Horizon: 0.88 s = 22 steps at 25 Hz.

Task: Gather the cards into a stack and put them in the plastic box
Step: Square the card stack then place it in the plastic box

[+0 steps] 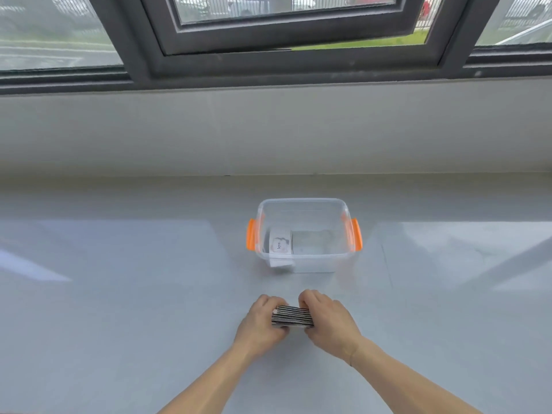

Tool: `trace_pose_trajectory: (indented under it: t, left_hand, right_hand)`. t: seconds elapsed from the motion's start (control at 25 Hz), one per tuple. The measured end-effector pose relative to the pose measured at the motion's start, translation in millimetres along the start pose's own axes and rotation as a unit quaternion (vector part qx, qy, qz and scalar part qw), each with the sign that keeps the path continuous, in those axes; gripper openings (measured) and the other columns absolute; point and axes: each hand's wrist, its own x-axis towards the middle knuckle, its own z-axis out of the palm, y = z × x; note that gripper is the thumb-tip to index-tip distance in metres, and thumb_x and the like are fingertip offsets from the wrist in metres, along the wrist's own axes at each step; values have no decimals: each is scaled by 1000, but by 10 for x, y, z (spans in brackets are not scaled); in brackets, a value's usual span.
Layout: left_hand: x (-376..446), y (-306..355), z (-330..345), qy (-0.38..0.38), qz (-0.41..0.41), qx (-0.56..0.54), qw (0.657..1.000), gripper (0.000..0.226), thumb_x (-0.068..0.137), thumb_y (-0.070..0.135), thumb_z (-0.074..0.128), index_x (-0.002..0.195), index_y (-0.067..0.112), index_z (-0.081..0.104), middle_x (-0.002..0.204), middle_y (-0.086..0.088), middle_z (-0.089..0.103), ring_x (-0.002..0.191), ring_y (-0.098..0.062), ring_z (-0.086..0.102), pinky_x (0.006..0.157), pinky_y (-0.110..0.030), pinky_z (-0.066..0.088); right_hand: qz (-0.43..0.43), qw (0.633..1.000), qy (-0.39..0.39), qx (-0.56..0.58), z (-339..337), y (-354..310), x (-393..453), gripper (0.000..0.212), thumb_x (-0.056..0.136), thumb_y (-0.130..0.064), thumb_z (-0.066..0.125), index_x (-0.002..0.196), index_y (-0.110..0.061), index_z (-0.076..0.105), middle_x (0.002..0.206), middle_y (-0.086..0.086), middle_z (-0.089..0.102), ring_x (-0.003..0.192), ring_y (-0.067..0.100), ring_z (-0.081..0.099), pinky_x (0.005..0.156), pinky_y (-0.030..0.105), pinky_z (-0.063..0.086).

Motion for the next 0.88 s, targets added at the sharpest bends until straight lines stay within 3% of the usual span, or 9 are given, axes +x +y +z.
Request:
trace_pose_trajectory:
  t: [0.16,0.24,0.48,0.56,0.68,0.76,0.88]
  left_hand:
    - [-19,-217,-76,12,5,52,999,43,73,30,64,115,32,54,115,13,56,111,-11,48,85,-34,50]
    - [-13,-300,-57,10,12,83,996,44,76,34,61,118,32,52,115,15,57,112,-11,45,83,-33,49]
    - [27,-406,45,32,15,75,997,45,78,34,61,121,30,52,116,11,56,114,-14,44,86,-33,49]
    - [-10,-433,47,39,21,30,999,55,73,29,64,126,30,52,122,12,53,118,-13,44,95,-31,45]
    - [-122,-550,-24,71,-7,-81,994,74,67,23,58,139,29,42,137,15,43,129,-7,35,113,-33,28]
    - [-186,-677,-126,116,-57,-229,965,75,69,20,50,143,24,39,147,9,39,137,-8,31,117,-36,23]
    - [-227,-747,-201,181,-106,-365,907,64,82,35,47,145,28,36,152,11,36,136,0,31,109,-23,23]
  right_hand:
    - [-16,999,-8,-46,149,-133,94,50,70,-12,51,115,-30,40,108,-7,52,96,23,51,73,37,41]
    - [-7,997,-7,-80,230,-139,90,46,73,-15,51,116,-29,42,109,-5,53,98,26,51,73,38,41]
    - [-11,988,51,-144,320,-156,45,43,66,-25,70,106,-25,54,91,-3,59,79,27,57,60,37,47]
    - [-10,990,57,-131,333,-179,28,43,69,-28,69,109,-25,55,95,-3,60,88,28,59,68,38,50]
    - [-9,990,49,-133,324,-188,21,49,73,-32,68,120,-27,52,112,-2,61,121,34,51,95,46,48]
    - [-9,990,43,-136,315,-204,23,54,75,-36,69,125,-28,50,123,0,58,131,36,43,102,49,43]
    - [-6,991,42,-124,305,-204,25,55,76,-40,70,126,-29,50,129,2,56,132,37,42,103,49,43]
